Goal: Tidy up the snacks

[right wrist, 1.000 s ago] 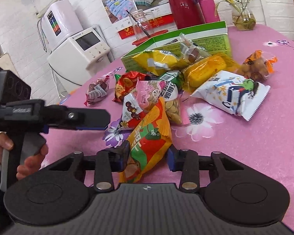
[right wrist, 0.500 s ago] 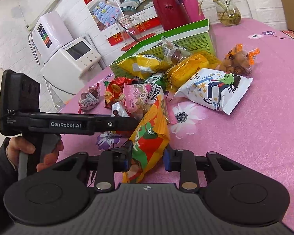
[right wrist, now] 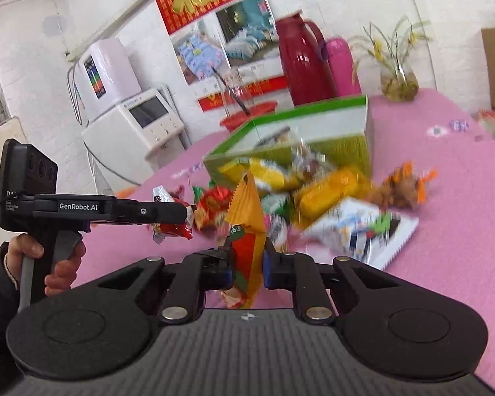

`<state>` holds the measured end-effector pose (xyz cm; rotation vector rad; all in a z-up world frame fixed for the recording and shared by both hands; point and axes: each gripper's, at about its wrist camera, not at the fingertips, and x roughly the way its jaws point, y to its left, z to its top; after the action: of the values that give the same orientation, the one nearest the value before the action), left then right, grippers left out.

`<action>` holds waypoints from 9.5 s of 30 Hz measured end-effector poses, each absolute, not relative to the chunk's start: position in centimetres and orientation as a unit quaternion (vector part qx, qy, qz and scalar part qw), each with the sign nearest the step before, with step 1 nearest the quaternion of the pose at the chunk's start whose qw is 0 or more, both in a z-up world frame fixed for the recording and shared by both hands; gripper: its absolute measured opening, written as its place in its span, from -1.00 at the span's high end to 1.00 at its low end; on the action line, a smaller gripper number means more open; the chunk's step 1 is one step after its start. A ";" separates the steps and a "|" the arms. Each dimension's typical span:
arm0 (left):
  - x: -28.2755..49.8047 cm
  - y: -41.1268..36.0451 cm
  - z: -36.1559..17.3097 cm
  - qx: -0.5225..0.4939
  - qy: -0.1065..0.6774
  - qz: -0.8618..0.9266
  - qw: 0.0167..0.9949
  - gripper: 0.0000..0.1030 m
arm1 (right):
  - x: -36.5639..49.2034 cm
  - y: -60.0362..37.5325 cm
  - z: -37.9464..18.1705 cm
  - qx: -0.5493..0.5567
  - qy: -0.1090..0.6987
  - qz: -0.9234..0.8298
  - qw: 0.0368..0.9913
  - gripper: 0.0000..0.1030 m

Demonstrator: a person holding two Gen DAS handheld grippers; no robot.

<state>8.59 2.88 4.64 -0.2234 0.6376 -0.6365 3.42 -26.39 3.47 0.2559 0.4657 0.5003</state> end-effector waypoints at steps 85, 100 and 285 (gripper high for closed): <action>10.0 -0.6 0.9 -0.067 0.328 -0.263 0.905 -1.00 | 5.2 -22.6 -1.2 -0.023 0.285 0.180 0.941 -0.37; 11.8 -3.6 -1.9 0.037 0.348 -0.280 0.894 -0.13 | 4.9 -23.3 -1.4 -0.002 0.283 0.183 0.941 -0.40; 18.9 2.4 7.5 -0.115 0.281 -0.220 0.927 -1.00 | 15.2 -19.2 5.5 0.013 0.161 0.219 0.962 -0.83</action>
<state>18.88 2.41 7.50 -0.2352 0.5754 -0.4504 15.21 -19.16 5.54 0.0255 0.3254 0.4434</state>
